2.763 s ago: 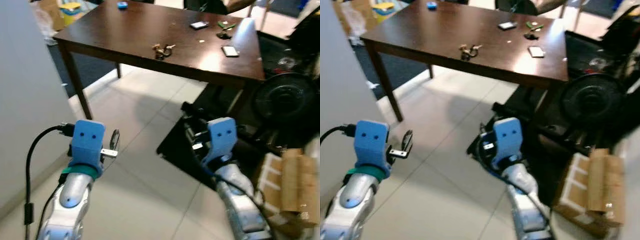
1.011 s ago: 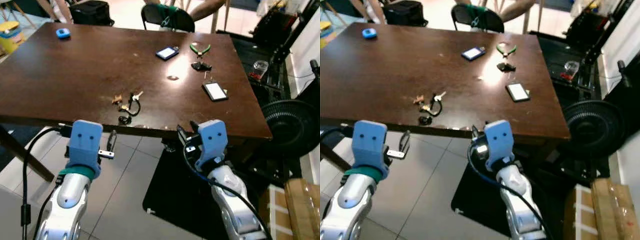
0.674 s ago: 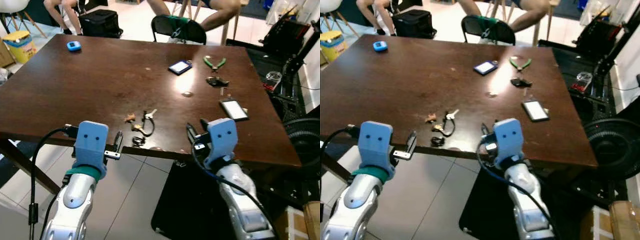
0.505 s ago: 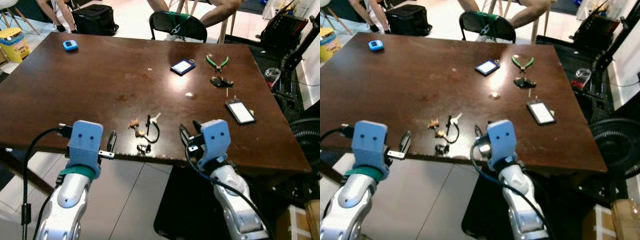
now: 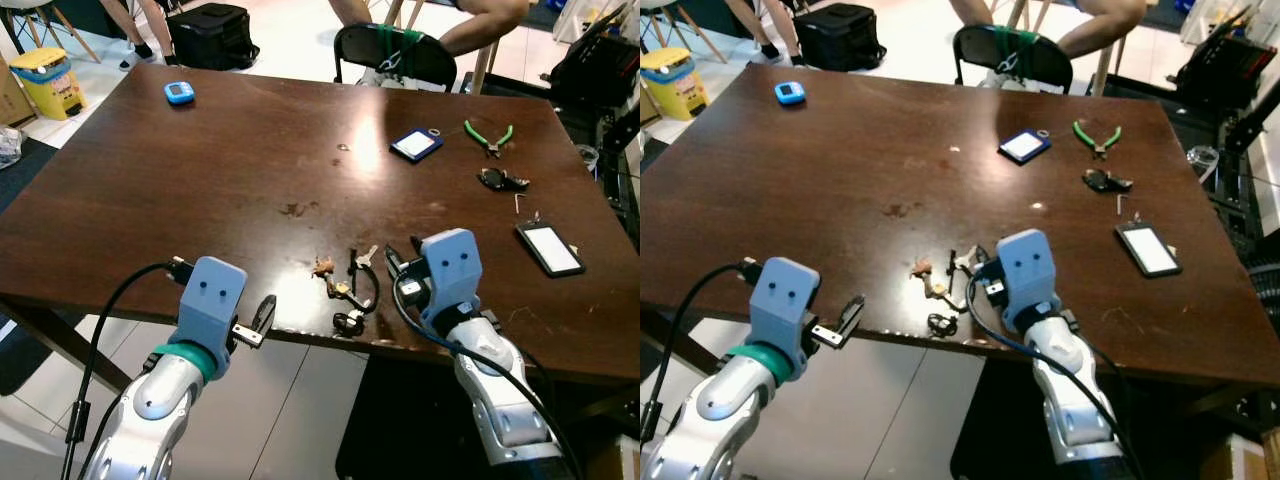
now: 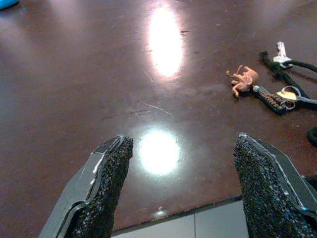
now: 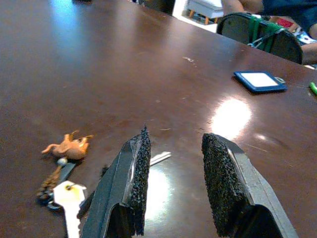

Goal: Hang keys on a hook

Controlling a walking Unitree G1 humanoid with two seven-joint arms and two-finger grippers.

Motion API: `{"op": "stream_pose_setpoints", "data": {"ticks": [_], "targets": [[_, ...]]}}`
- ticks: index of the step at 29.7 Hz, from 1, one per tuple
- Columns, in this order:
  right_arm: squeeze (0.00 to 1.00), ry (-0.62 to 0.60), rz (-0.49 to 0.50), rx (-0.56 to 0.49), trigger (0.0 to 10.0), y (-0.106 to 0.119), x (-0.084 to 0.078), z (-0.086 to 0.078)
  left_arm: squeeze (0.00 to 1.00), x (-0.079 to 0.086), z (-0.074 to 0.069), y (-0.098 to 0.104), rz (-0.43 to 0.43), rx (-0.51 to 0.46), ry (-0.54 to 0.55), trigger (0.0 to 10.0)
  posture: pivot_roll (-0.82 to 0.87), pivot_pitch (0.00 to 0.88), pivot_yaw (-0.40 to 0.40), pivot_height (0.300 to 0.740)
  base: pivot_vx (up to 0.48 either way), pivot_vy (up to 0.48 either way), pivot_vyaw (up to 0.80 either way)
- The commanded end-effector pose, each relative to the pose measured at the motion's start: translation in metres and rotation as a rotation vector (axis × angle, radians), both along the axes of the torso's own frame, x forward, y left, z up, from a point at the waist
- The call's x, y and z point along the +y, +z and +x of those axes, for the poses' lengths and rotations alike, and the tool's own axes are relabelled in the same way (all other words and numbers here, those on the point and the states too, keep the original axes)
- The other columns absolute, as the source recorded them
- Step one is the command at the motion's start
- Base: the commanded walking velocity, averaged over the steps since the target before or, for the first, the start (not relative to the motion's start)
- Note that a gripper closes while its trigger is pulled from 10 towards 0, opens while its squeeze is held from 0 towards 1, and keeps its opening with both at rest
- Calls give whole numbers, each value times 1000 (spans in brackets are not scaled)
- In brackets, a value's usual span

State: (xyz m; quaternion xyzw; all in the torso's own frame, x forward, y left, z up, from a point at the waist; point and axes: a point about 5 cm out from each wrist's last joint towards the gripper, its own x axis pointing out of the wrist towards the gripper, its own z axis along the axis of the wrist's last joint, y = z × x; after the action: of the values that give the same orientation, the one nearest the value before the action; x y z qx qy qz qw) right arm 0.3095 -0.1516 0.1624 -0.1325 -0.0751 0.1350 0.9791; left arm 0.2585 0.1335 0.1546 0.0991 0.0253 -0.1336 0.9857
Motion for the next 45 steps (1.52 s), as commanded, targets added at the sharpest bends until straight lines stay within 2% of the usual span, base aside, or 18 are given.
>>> {"op": "stream_pose_setpoints", "data": {"ticks": [1, 8, 15, 16, 17, 18, 24, 25, 28, 39, 42, 45], "targets": [[0, 5, -19, 40, 10000, -8, -2, -2, 0, -1, -2, -5, -6, 30, -13, 10000, -69, 99, 88, 740, 0, 0, 0], [0, 38, -29, 44, 10000, -8, 2, -2, 0, -1, -1, -6, 30, 28, -32, 10000, -67, 105, 85, 740, 0, 0, 0], [0, 91, -57, 94, 10000, -12, 5, 2, 0, -2, 2, -8, 41, 44, -65, 10000, -75, 111, 91, 740, 0, 0, 0], [0, 151, -47, 129, 10000, -14, 9, 4, 0, -3, 4, -7, 36, 41, -71, 10000, -73, 115, 91, 740, 0, 0, 0], [0, 151, -47, 129, 10000, -14, 9, 4, 0, -3, 4, -7, 36, 41, -71, 10000, -73, 115, 91, 740, 0, 0, 0], [0, 236, -30, 169, 10000, -16, 16, 9, 0, -5, 6, -5, 24, 34, -77, 10000, -77, 119, 92, 740, 0, 0, 0], [0, 325, -32, 196, 10000, -17, 26, 16, 0, -9, 7, -1, 8, 25, -85, 10000, -76, 132, 89, 740, 0, 0, 0], [0, 391, -40, 227, 10000, -23, 32, 16, 0, -11, 5, 2, -4, 20, -92, 10000, -67, 161, 82, 740, 0, 0, 0], [0, 439, -57, 256, 10000, -28, 36, 13, 0, -12, 3, 3, -11, 19, -96, 10000, -66, 163, 81, 740, 0, 0, 0], [0, 465, -86, 287, 10000, -32, 29, 12, 0, -11, 1, 3, -19, 24, -93, 10000, -68, 180, 82, 740, 0, 0, 0], [0, 531, -130, 295, 10000, -34, 29, 9, 0, -14, 1, 3, -20, 25, -100, 10000, -67, 182, 82, 740, 0, 0, 0], [0, 611, -137, 260, 10000, -19, 27, 0, 0, -14, 1, 5, -24, 23, -103, 10000, -69, 185, 83, 740, 0, 0, 0]]}}
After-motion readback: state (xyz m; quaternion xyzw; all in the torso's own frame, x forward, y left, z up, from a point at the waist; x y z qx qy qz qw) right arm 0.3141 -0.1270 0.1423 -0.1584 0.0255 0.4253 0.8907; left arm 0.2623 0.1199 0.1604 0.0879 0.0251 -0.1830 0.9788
